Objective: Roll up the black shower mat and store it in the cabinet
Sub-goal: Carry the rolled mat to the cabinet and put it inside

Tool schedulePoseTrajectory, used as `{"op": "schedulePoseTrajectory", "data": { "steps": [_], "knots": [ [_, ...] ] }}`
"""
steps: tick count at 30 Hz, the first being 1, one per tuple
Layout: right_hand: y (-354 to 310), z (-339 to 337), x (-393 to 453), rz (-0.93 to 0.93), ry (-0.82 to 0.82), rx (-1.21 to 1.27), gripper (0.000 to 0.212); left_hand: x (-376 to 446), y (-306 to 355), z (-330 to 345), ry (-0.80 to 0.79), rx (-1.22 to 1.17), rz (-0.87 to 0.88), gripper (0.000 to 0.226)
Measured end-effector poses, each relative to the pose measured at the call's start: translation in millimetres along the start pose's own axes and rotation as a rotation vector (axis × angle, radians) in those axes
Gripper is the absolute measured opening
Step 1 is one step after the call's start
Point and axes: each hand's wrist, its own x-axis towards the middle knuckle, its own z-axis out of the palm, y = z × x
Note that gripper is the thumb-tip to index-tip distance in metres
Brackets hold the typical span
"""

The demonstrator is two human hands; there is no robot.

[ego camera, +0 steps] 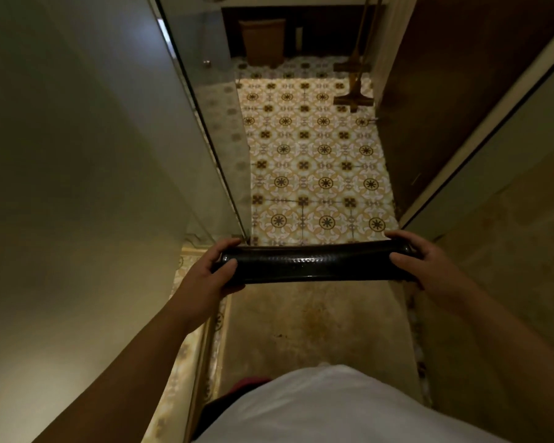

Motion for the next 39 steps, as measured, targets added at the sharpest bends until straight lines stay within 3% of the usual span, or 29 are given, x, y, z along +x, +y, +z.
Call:
{"op": "schedulePoseTrajectory", "data": {
  "steps": [8, 16, 24, 27, 31, 34, 39],
  "knots": [
    [-12, -59, 33, 0.044, -0.107, -0.072, 0.066, 24, 12, 35, -0.001, -0.04, -0.026, 0.051],
    [-36, -65, 84, 0.075, -0.141, -0.048, 0.07, 95, 21, 24, -0.019, 0.036, -0.025, 0.055],
    [-65, -49, 204, 0.1, -0.033, -0.103, 0.067, 229, 51, -13, -0.005, 0.021, -0.05, 0.059],
    [-81, -44, 245, 0.109, 0.092, -0.098, 0.062, 277, 74, -21, 0.056, 0.031, -0.066, 0.062],
    [-102, -42, 284, 0.119, 0.136, -0.073, 0.074, 328, 105, -32, 0.027, 0.025, -0.061, 0.06],
    [-117, -45, 316, 0.116, 0.17, -0.033, 0.072, 361, 118, -36, 0.028, 0.016, -0.077, 0.078],
    [-145, -52, 374, 0.088, 0.146, -0.011, 0.039, 417, 122, -32, 0.129, 0.002, -0.063, 0.053]
  ]
}}
